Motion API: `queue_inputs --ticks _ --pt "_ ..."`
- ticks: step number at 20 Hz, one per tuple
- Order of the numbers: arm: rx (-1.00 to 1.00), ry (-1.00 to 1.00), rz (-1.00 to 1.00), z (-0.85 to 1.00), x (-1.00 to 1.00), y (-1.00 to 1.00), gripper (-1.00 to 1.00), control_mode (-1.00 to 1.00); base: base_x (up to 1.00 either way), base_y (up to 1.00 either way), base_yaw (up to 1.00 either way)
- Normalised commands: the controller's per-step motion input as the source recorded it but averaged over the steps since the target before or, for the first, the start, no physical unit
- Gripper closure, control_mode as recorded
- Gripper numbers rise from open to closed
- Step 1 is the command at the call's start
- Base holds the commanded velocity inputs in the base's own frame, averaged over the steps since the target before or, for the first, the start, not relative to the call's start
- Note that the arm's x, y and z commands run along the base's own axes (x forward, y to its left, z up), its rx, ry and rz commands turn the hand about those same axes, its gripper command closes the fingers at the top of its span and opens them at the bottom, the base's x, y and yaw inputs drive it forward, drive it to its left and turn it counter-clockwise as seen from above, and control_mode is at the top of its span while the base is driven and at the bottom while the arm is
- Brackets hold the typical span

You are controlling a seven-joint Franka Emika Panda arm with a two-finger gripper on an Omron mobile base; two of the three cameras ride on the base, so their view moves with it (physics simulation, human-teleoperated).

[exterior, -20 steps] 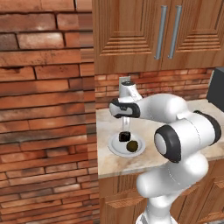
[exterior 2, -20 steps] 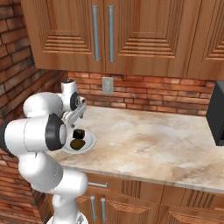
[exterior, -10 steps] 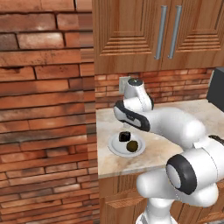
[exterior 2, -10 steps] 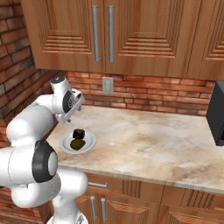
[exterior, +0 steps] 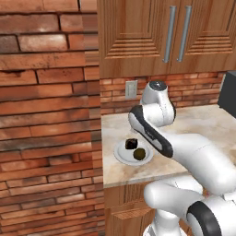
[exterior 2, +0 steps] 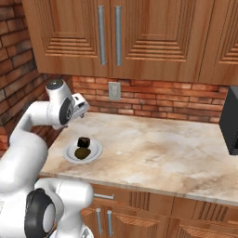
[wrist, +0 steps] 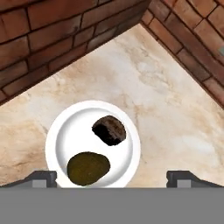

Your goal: Pick the avocado and bread from the counter and place them on the plate. Then pick the jam from the cabinet and place it next to the plate. Lastly close the cabinet door.

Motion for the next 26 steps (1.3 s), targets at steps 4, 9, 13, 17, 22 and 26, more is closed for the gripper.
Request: queue_inputs --ticks 4,9,13,17,22,26 --pt "0.18 -0.03 -0.21 0.47 -0.56 -0.05 -1.0 -1.0 0.0 0.0 0.0" --pt "0.13 0.0 -0.26 0.23 -0.48 0.0 -1.0 -1.0 0.0 0.0 0.0" --pt "0.16 0.0 -0.25 0.1 -0.5 0.0 -1.0 -1.0 0.0 0.0 0.0" --pt "0.17 0.0 -0.17 0.17 -0.36 -0.15 -1.0 -1.0 0.0 0.0 0.0" --pt "0.17 0.01 -0.05 0.07 -0.3 -0.28 -1.0 -1.0 0.0 0.0 0.0" --pt "0.06 0.04 -0.07 0.0 -0.21 -0.05 -1.0 -1.0 0.0 0.0 0.0"
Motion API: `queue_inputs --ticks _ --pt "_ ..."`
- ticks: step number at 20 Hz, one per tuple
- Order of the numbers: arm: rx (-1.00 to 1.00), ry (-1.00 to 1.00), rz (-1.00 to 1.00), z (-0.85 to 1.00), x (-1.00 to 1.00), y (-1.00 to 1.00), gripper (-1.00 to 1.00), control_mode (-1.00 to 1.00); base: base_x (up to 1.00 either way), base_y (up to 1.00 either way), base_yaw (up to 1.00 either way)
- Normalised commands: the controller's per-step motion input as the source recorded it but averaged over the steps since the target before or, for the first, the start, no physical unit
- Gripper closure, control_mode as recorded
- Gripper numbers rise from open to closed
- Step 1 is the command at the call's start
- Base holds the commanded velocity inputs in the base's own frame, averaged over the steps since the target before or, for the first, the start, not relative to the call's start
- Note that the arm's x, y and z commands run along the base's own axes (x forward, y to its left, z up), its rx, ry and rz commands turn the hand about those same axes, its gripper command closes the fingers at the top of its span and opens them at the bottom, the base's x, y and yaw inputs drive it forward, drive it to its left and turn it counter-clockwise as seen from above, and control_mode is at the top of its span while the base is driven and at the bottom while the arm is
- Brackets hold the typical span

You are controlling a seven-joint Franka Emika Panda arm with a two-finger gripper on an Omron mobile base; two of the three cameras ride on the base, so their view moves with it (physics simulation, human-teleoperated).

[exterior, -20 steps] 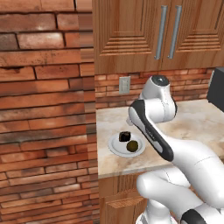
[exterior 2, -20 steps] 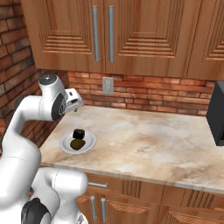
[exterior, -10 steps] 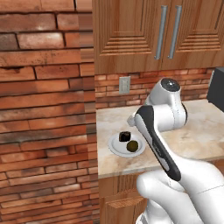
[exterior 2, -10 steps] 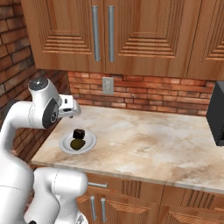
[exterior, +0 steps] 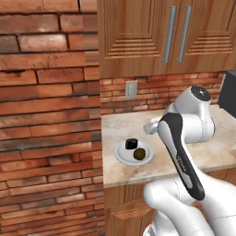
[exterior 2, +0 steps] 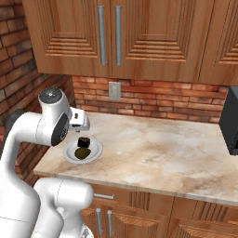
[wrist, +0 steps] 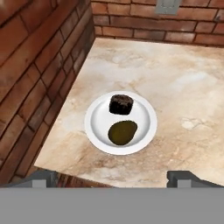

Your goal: Pick the avocado and bread from the counter and place them on the plate. Then pick the jam from the cabinet and place it next to the plate. Lastly close the cabinet door.

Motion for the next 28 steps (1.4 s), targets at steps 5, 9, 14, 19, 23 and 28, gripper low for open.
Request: queue_inputs --ticks 5,9,14,19,23,28 --pt "0.01 0.0 -0.12 0.0 -0.4 0.0 -1.0 -1.0 0.0 0.0 0.0" --pt "0.0 0.02 -0.08 0.0 -0.11 0.0 -1.0 -1.0 0.0 0.0 0.0" --pt "0.0 0.01 -0.08 0.0 -0.05 0.0 -1.0 -1.0 0.0 0.0 0.0" --pt "0.0 0.0 0.0 0.0 0.0 0.0 -1.0 1.0 -0.35 0.0 -0.06" --pt "0.0 0.0 0.0 0.0 0.0 0.0 -1.0 1.0 -0.63 0.0 -0.04" --pt "0.0 0.0 0.0 0.0 0.0 0.0 -1.0 1.0 -0.67 0.0 -0.08"
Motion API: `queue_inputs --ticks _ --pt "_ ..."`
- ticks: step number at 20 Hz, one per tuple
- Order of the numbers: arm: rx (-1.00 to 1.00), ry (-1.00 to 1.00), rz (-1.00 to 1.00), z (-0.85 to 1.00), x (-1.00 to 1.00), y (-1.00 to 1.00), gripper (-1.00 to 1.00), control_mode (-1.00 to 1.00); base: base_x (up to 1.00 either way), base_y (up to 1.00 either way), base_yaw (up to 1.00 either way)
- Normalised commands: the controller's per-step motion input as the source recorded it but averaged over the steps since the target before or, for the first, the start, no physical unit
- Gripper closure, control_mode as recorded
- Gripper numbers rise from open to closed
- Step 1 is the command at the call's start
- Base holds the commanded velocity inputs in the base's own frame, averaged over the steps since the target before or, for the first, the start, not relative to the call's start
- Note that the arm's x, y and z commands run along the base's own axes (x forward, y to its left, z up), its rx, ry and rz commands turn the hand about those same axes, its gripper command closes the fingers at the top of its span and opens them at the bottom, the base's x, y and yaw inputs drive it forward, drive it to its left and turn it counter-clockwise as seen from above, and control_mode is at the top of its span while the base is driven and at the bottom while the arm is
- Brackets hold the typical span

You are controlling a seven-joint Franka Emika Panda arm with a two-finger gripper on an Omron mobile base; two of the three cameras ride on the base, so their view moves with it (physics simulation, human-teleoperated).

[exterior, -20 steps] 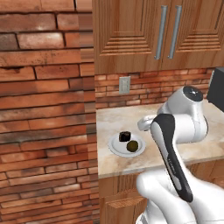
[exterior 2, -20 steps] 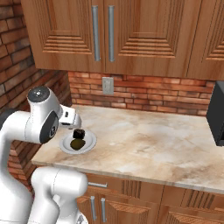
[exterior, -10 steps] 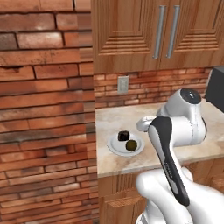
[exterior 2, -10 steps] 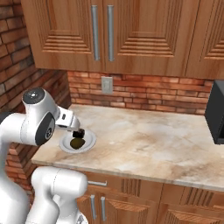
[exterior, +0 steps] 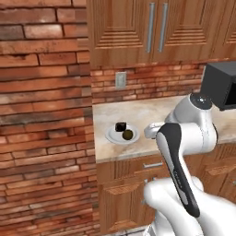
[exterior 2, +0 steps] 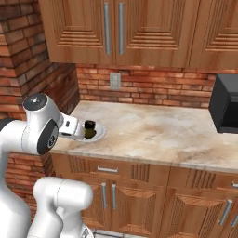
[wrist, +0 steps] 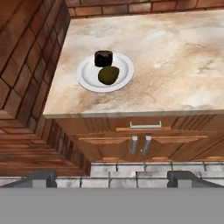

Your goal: Pick the avocado and bread from the counter and place them on the plate. Then pick the jam from the cabinet and place it next to the plate. Lastly close the cabinet door.

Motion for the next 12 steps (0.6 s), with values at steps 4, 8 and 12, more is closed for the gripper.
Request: queue_inputs --ticks 4,8,12 --pt "0.0 0.0 0.0 0.0 0.0 0.0 -1.0 1.0 -0.32 0.0 -0.22" --pt "0.0 0.0 0.0 0.0 0.0 0.0 -1.0 1.0 -0.04 0.0 -0.41" --pt "0.0 0.0 0.0 0.0 0.0 0.0 -1.0 1.0 -0.02 0.03 -0.47"
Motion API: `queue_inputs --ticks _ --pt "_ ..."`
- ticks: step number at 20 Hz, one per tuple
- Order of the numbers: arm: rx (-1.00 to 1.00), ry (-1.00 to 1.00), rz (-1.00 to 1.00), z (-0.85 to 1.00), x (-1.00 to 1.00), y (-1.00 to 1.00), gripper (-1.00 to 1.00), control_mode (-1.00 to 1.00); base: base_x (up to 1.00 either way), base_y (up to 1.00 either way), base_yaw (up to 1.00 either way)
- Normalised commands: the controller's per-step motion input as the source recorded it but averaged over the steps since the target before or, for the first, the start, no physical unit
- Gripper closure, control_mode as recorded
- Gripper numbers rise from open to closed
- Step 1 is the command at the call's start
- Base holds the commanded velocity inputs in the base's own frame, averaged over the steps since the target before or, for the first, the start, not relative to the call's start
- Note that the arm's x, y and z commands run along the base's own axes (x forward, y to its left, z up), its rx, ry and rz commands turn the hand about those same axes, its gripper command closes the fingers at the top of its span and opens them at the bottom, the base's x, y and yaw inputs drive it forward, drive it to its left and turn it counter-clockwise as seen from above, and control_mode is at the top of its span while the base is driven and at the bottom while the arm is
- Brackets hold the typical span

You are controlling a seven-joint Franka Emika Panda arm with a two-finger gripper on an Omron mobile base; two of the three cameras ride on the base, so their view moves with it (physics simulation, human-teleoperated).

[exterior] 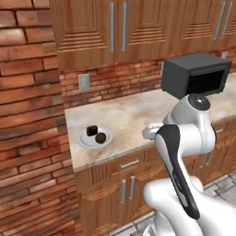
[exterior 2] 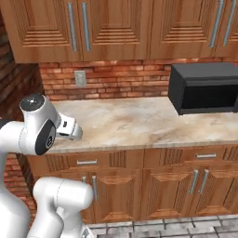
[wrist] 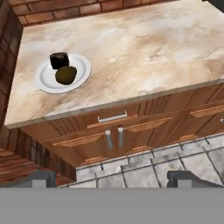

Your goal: Pick the avocado and bread from the counter and place them on the plate. Then pick the jam from the cabinet and place it next to the plate. Lastly close the cabinet door.

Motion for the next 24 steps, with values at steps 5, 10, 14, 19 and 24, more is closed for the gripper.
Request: queue_inputs --ticks 5,10,14,19,24 --pt "0.0 0.0 0.0 0.0 0.0 0.0 -1.0 1.0 0.0 0.05 -0.49" --pt "0.0 0.0 0.0 0.0 0.0 0.0 -1.0 1.0 0.0 0.01 -0.46" --pt "0.0 0.0 0.0 0.0 0.0 0.0 -1.0 1.0 0.0 0.01 -0.42" --pt "0.0 0.0 0.0 0.0 0.0 0.0 -1.0 1.0 0.0 0.02 -0.42" --pt "0.0 0.0 0.0 0.0 0.0 0.0 -1.0 1.0 0.0 0.07 -0.43"
